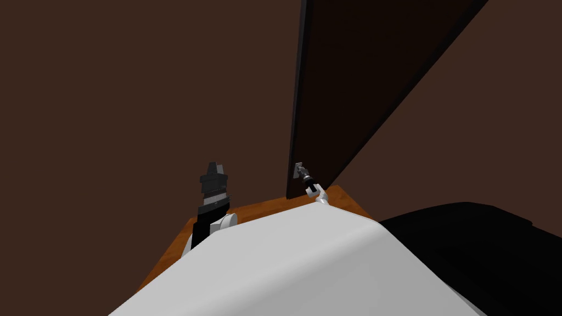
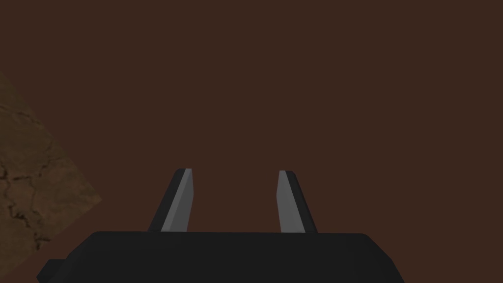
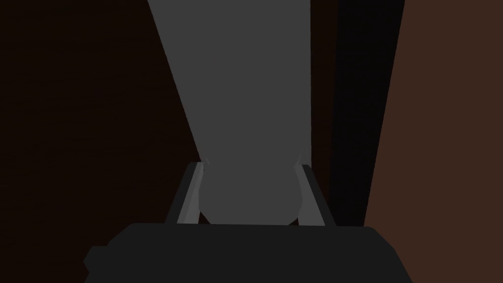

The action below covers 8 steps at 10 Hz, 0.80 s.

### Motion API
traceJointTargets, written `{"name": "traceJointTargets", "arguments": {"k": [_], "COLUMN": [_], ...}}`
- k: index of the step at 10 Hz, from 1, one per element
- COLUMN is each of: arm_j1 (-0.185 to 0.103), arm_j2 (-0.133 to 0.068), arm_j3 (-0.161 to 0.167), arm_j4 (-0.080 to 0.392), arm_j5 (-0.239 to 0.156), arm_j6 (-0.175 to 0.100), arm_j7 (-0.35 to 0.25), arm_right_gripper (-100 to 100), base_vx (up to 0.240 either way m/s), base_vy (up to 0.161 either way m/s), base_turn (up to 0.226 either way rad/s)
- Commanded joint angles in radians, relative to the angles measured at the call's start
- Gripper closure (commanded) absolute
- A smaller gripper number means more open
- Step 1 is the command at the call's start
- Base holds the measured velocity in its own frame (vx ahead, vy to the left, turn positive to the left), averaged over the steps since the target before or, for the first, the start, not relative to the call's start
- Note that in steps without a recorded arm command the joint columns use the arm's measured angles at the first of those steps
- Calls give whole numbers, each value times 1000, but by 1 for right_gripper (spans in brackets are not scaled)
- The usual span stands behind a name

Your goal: Pull the door open

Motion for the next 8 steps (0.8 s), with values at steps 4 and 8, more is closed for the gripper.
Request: {"name": "traceJointTargets", "arguments": {"k": [4,8], "arm_j1": [-3,-6], "arm_j2": [5,4], "arm_j3": [25,35], "arm_j4": [0,1], "arm_j5": [-102,-159], "arm_j6": [-4,-4], "arm_j7": [-129,-206], "arm_right_gripper": [100,100], "base_vx": [-79,-64], "base_vy": [-33,-27], "base_turn": [75,54]}}
